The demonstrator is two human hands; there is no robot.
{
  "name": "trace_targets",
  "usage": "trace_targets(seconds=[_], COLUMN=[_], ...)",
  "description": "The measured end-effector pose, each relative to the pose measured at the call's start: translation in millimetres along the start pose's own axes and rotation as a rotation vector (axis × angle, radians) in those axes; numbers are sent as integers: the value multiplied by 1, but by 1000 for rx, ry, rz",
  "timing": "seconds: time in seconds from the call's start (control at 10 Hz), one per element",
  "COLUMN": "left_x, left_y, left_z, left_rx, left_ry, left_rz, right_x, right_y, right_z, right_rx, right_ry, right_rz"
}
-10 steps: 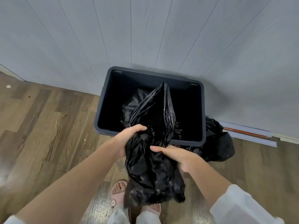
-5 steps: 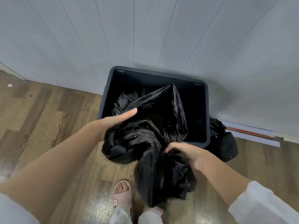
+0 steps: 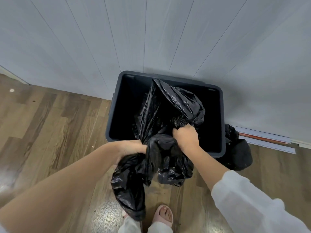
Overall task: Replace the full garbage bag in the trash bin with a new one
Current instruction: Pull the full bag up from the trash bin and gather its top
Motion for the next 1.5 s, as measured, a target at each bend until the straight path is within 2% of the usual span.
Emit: trace_targets(seconds=[0.1, 0.2, 0.3, 0.4, 0.5, 0.6, 0.7, 0.8, 0.9, 1.0, 1.1, 1.2, 1.3, 1.4, 1.5], left_x=[14, 37, 46, 46, 46, 57, 58, 37, 16, 10, 8, 5, -4, -7, -4], left_y=[-2, 14, 34, 51, 54, 43, 20, 5, 4, 1, 1, 3, 10, 12, 9], left_z=[5, -1, -3, -1, -5, -18, -29, -24, -11, 9, 16, 28, 36, 36, 29], left_rx=[-59, -180, -298, -372, -349, -227, -117, -15, 5, -92, -248, -255, -250, -274, -252], left_ry=[155, 369, 498, 525, 509, 422, 24, -191, -234, -181, -121, -101, -81, -105, -103], left_rz=[-285, -350, -316, -158, 62, 163, 13, 165, 224, -111, -492, -644, -644, -619, -570], right_x=[8, 16, 23, 17, 15, 17, 15, 5, 1, 1, 1, -8, -14, -23, -27], right_y=[-2, -5, -10, -16, -8, -1, -2, -22, -41, -43, -44, -37, -39, -42, -43], right_z=[-12, -37, -57, -59, -47, -24, -1, 4, 2, 15, 14, 10, 12, 15, 8], right_rx=[-15, -64, 10, 145, 52, 3, 52, 143, 123, 50, -60, -166, -156, -173, -103], right_ry=[-177, -583, -827, -871, -814, -604, -378, -98, 62, -41, -261, -394, -458, -462, -491], right_rz=[230, 493, 421, -91, -467, -228, -154, -305, -314, -66, 289, 252, 136, 149, -2])
Point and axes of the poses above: each hand's wrist, its own z-axis towards the middle knuckle, its own x-axis out of the back of the hand, y = z × x, the point moved 4 cm from there along z, towards the middle knuckle, and after that the axes turned 3 degrees about -y, right-handed, at the moved point
